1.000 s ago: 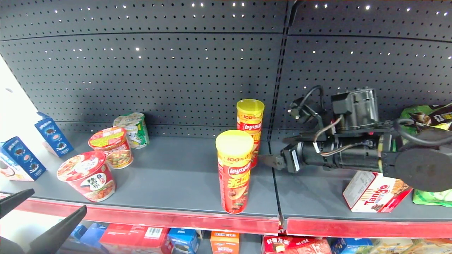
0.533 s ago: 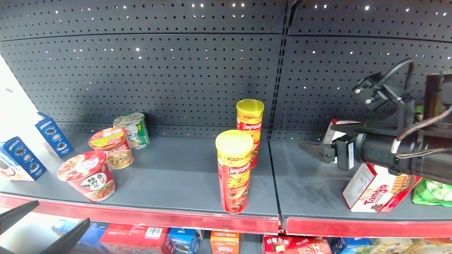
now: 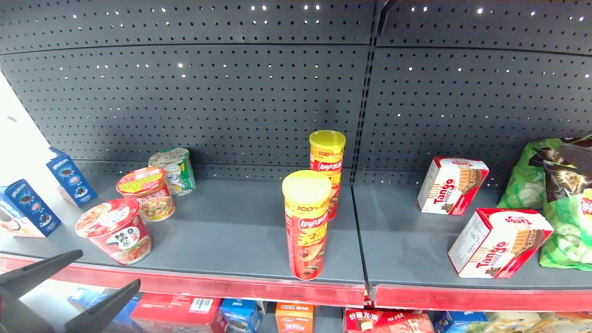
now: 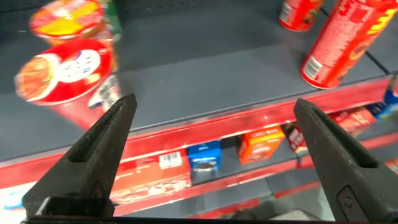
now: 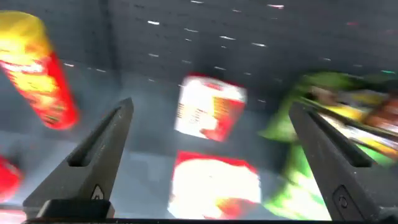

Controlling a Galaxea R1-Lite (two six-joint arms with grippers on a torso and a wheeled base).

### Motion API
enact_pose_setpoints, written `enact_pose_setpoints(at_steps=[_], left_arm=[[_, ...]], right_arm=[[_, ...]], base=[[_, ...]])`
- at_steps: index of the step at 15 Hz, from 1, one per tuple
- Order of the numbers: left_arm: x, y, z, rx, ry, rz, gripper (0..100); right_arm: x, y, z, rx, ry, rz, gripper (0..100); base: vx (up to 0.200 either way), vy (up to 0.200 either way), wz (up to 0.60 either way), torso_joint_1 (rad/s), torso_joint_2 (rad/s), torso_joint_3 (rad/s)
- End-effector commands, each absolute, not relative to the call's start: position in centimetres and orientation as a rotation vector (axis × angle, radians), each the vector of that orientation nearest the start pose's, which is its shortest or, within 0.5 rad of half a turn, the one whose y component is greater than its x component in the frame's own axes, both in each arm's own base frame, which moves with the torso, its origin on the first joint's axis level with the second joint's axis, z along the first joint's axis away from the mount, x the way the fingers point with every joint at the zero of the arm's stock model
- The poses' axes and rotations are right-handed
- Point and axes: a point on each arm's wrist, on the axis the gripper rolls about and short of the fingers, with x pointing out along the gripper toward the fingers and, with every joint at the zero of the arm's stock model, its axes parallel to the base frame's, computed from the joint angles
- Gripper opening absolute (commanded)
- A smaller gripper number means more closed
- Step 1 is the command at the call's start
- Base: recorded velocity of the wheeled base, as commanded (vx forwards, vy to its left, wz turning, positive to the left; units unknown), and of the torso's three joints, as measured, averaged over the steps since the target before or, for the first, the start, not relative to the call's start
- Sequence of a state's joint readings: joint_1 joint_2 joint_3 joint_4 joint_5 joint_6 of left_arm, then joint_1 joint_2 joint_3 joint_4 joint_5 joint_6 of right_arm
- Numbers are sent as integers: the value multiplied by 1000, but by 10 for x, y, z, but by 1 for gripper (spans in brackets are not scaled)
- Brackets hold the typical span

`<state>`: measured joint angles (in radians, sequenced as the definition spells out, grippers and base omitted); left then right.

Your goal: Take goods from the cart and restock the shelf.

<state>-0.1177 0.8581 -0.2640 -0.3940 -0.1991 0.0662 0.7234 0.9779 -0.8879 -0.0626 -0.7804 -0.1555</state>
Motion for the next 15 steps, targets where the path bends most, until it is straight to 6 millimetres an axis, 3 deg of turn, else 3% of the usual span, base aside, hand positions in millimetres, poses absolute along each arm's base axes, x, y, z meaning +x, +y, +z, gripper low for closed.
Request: enact_pose_setpoints(at_steps=[1, 2, 6, 11, 15], left_arm=[[110, -20, 169, 55, 268, -362, 100], [124, -28, 171, 58, 300, -413, 100], [147, -46, 177, 76, 332, -495, 100], [169, -59, 154, 89, 470, -534, 100], [217, -76, 144, 94, 503, -540, 100]], right_arm=[[51, 25, 313, -132, -36, -74, 100], [28, 2, 303, -147, -18, -126, 100], [-10, -26, 276, -148, -8, -247, 100], [-48, -39, 263, -124, -31, -422, 100], [-63, -38, 267, -110, -54, -513, 100]], base=[[0, 0, 0, 0, 0, 0], [0, 0, 0, 0, 0, 0], [0, 0, 0, 0, 0, 0], [0, 0, 0, 0, 0, 0], [0, 0, 0, 0, 0, 0]])
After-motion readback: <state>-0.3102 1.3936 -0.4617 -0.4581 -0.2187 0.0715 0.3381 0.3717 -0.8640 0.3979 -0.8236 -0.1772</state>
